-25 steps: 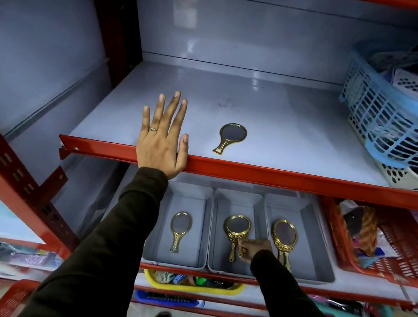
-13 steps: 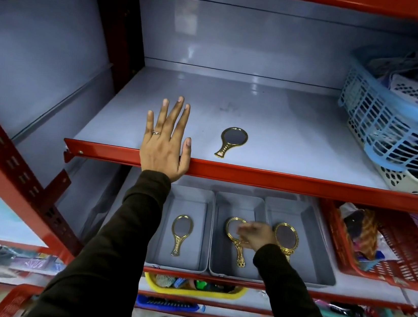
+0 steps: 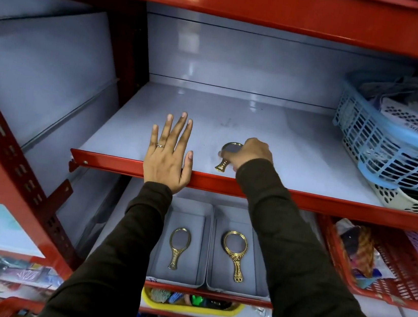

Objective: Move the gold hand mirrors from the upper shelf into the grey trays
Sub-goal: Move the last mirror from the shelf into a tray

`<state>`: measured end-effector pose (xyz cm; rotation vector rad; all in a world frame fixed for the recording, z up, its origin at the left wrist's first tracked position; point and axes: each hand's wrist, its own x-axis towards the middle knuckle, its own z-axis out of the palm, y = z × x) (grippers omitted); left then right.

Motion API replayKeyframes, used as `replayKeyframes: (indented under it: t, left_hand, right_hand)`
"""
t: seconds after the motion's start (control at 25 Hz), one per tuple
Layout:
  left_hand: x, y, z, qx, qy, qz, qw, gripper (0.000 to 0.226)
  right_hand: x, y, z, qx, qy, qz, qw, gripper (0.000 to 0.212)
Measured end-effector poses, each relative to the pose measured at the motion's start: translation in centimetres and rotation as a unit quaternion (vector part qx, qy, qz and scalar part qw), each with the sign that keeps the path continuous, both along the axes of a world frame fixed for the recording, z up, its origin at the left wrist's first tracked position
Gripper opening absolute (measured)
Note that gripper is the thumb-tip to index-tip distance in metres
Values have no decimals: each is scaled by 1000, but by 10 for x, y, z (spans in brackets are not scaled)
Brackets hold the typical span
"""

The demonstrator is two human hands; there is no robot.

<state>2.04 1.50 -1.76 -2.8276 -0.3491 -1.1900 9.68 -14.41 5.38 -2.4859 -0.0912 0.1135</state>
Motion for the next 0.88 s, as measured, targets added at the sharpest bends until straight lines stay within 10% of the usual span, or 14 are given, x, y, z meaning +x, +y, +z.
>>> replayKeyframes:
  t: [0.32,0.68,0.88]
  left_hand:
    - [0,0,-1,-2,3,-1,1000,66]
    - [0,0,-2,-1,-2,-5,1000,66]
    - [-1,-1,-3,-5,-2,-8,1000,65]
  right_hand:
    - [23,13,-11,-44,46,-11,998,38]
    - [13,-22,-12,341,150,4,928,43]
    - [-35,-55,3,408,185,73,891,31]
